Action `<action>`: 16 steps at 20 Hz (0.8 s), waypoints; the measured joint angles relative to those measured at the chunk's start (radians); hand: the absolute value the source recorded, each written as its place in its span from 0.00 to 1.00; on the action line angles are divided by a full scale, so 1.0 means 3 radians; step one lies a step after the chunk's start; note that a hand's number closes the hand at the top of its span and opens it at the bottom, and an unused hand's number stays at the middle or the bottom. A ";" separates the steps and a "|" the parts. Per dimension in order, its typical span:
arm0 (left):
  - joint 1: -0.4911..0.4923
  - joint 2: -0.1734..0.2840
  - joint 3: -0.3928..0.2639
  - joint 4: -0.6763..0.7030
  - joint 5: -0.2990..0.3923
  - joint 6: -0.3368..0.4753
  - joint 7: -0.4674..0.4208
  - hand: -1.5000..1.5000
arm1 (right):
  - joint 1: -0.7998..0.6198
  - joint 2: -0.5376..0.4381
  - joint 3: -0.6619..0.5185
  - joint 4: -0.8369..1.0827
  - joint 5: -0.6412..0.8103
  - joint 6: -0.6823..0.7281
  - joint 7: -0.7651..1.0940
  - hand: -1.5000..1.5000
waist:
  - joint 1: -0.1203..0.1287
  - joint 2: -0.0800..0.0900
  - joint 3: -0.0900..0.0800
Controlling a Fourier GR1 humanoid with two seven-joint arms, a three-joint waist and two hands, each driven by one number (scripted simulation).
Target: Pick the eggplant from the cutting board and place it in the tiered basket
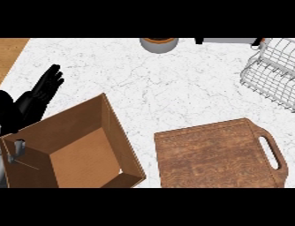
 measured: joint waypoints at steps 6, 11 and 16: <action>-0.0028 -0.0037 0.0009 0.0017 -0.0046 0.0005 0.0004 0.50 | -0.0242 0.0321 0.0126 0.0331 0.0162 -0.0144 -0.0099 1.00 | 0.0015 0.0004 0.0012; -0.0024 -0.0054 0.0027 0.0023 -0.0064 -0.0008 0.0004 0.50 | -0.0492 0.0545 0.0103 0.0610 0.0153 -0.0167 -0.0137 1.00 | 0.0013 0.0004 0.0016; 0.0024 -0.0059 0.0062 0.0003 -0.0053 -0.0035 0.0002 0.50 | -0.0640 0.0700 -0.0039 0.0903 0.0015 -0.0117 -0.0101 1.00 | -0.0010 -0.0004 0.0017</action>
